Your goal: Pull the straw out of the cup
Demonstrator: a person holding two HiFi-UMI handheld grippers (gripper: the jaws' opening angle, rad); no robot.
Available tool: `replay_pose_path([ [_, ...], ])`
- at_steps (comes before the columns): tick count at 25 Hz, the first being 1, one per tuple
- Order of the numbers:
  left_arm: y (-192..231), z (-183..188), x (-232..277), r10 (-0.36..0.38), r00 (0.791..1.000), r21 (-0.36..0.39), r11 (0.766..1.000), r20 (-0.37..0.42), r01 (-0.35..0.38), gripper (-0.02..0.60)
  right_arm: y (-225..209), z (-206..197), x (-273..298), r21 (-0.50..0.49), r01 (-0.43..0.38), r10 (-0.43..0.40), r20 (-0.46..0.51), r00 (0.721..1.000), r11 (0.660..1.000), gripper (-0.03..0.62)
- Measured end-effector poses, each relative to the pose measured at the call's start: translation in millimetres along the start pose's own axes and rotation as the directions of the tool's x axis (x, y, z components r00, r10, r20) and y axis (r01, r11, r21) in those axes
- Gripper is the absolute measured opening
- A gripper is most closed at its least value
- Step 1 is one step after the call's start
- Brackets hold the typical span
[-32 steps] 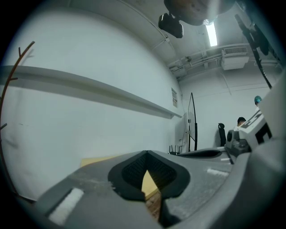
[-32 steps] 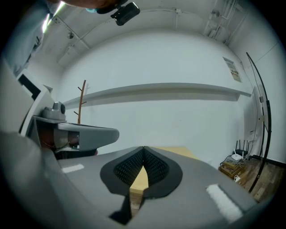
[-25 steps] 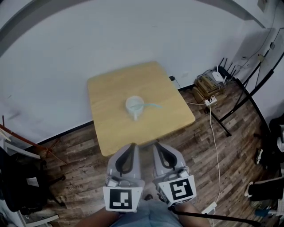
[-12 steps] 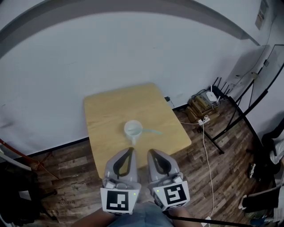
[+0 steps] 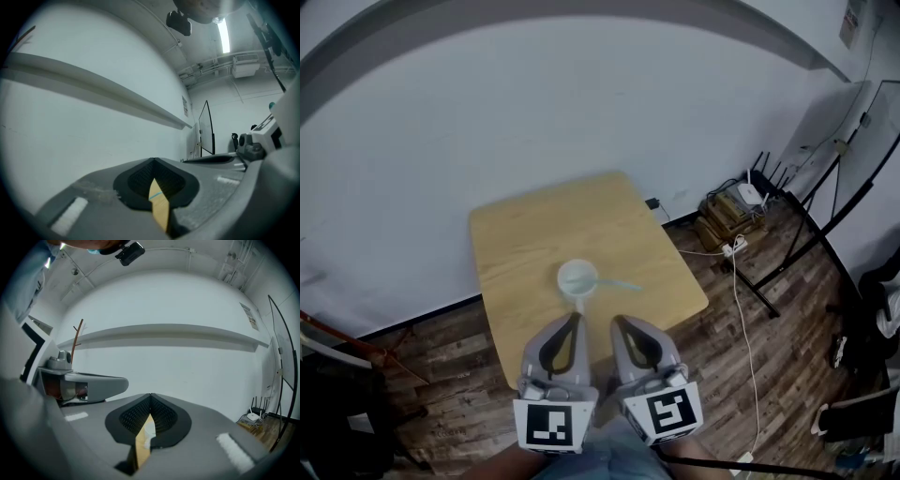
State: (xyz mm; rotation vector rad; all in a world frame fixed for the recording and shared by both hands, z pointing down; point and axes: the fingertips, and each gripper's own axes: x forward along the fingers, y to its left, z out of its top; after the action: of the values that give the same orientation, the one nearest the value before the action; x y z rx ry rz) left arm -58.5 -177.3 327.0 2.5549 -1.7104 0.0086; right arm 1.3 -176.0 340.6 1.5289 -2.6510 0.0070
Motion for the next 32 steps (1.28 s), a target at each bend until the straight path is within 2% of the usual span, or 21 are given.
replay_pose_path([
  [11,6.4,-28.0,68.3,0.082,0.992,-0.04,0.995,-0.098,-0.086,0.02,-42.4,-16.7,50.3,0.03,-0.137,0.139,-0.072,0.988,0.99,0.008],
  [19,18.7,-44.6,98.8,0.154,0.977,-0.069,0.984,-0.148,-0.165,0.02,-55.9,-33.0,81.9,0.04,-0.248,0.251,-0.114,0.961,0.968,0.012],
  [25,32.7,-63.9,112.3,0.207,0.959,-0.098,0.969,-0.192,-0.229,0.02,-51.8,-51.5,98.9,0.016,-0.343,0.341,-0.159,0.927,0.939,0.065],
  [32,45.9,-95.1,123.3,0.245,0.933,-0.133,0.949,-0.264,-0.286,0.02,-60.3,-86.8,116.7,-0.076,-0.377,0.348,-0.253,0.903,0.923,0.112],
])
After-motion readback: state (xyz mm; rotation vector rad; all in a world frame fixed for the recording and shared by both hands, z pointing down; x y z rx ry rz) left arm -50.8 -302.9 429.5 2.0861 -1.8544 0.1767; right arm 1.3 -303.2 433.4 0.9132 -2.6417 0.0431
